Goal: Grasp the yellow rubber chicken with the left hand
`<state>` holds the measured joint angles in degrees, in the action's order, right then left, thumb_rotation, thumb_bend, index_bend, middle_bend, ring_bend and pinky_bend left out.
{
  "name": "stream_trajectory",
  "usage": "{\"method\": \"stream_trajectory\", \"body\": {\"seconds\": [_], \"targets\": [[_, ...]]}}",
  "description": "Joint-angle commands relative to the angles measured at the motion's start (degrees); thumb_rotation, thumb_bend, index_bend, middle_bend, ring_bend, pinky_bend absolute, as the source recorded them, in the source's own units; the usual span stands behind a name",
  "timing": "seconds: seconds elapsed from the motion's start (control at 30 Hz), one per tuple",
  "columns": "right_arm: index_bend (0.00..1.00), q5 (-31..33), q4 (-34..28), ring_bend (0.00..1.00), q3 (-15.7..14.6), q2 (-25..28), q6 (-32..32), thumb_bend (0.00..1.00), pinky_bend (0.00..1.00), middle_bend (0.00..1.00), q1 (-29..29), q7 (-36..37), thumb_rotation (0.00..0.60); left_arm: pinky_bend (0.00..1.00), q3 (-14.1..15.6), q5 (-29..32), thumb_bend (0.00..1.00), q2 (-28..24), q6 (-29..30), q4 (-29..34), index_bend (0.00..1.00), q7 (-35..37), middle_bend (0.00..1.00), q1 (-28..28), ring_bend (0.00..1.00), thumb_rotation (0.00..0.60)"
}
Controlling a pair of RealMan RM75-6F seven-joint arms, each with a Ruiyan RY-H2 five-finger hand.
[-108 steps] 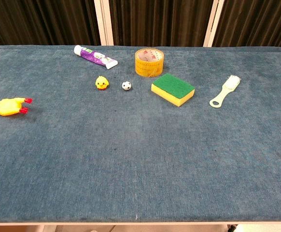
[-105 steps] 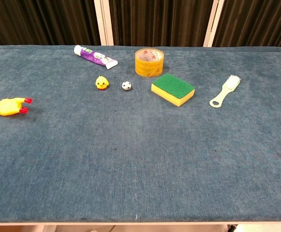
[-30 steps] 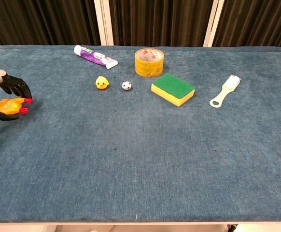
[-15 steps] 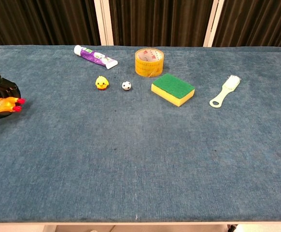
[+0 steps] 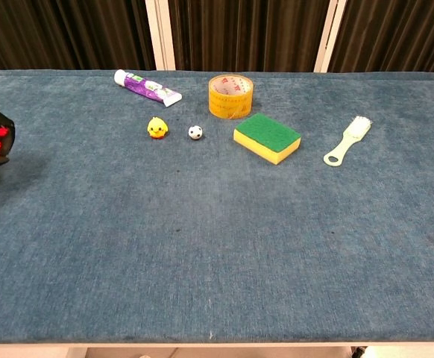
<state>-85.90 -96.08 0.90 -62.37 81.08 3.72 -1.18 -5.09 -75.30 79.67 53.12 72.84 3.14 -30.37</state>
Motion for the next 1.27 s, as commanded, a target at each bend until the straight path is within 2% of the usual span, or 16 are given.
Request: {"method": "stream_trajectory", "body": {"seconds": [0.03,0.3,0.6,0.97,1.27], "targets": [[0.05,-0.03,-0.02,0.10,0.01,-0.02,0.07,0.21,0.21,0.13,-0.02,0.03,0.600,0.54,-0.53,-0.34,0.44,-2.25,1.25,3.31,0.61,-3.11,0.55,-0.46,0.49,0.600],[0.05,0.15,-0.08,0.10,0.07,-0.01,0.06,0.21,0.22,0.13,-0.03,0.04,0.600,0.54,-2.13,0.31,0.44,-7.03,2.29,12.53,0.61,-11.92,0.55,-2.46,0.49,0.600],[0.05,0.20,-0.04,0.10,0.12,0.08,0.03,0.21,0.22,0.13,0.02,0.23,0.600,0.56,-5.54,4.43,0.44,-11.53,0.34,23.59,0.61,-27.03,0.55,-8.41,0.50,0.600],[0.05,0.15,0.02,0.10,0.11,0.20,-0.11,0.21,0.22,0.13,0.12,0.38,0.600,0.56,-9.41,14.89,0.44,-15.28,-0.80,30.43,0.61,-40.64,0.55,-16.01,0.50,0.600],[0.05,0.09,0.01,0.10,0.06,0.19,-0.20,0.21,0.22,0.13,0.19,0.11,0.600,0.56,-9.68,21.96,0.44,-18.19,1.27,34.04,0.61,-45.52,0.55,-19.17,0.50,0.600]]}}
